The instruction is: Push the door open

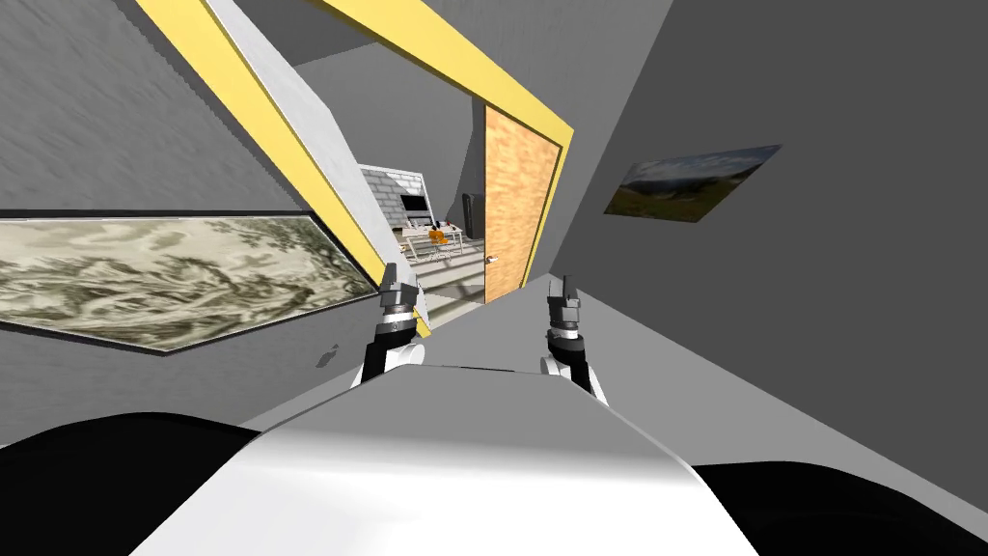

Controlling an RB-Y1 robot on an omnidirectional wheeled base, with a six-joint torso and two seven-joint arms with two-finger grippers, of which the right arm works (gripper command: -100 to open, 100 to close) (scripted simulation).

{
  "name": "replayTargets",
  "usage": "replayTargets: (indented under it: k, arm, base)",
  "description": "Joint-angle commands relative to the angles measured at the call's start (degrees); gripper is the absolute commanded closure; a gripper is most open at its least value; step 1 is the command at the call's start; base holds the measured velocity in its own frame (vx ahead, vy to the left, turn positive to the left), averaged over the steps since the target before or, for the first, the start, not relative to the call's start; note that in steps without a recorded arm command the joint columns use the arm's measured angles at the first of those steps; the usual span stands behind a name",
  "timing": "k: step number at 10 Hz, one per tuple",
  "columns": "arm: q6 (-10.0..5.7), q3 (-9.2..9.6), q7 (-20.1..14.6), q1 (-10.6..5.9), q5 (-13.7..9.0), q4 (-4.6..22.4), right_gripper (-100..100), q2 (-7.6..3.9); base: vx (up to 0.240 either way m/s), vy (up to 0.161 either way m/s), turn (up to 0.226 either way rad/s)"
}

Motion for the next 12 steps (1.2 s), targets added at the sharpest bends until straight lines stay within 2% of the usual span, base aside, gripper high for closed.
replayTargets:
  k: [1, 6, 9, 12]
  arm:
    - [-0.38, 0.91, -0.63, -0.76, -0.33, 2.05, -100, -0.55]
    - [-1.08, 4.27, -1.58, -2.8, -0.6, 7.24, -100, -1.26]
    - [-1.76, 7.58, -2.51, -4.8, -0.86, 12.35, -100, -1.88]
    - [-2.13, 9.39, -3.02, -5.89, -1.0, 15.14, -100, -2.19]
  base:
    - [0.18, -0.017, -0.046]
    - [0.147, -0.014, -0.05]
    - [0.173, -0.001, -0.074]
    - [0.133, -0.006, -0.043]
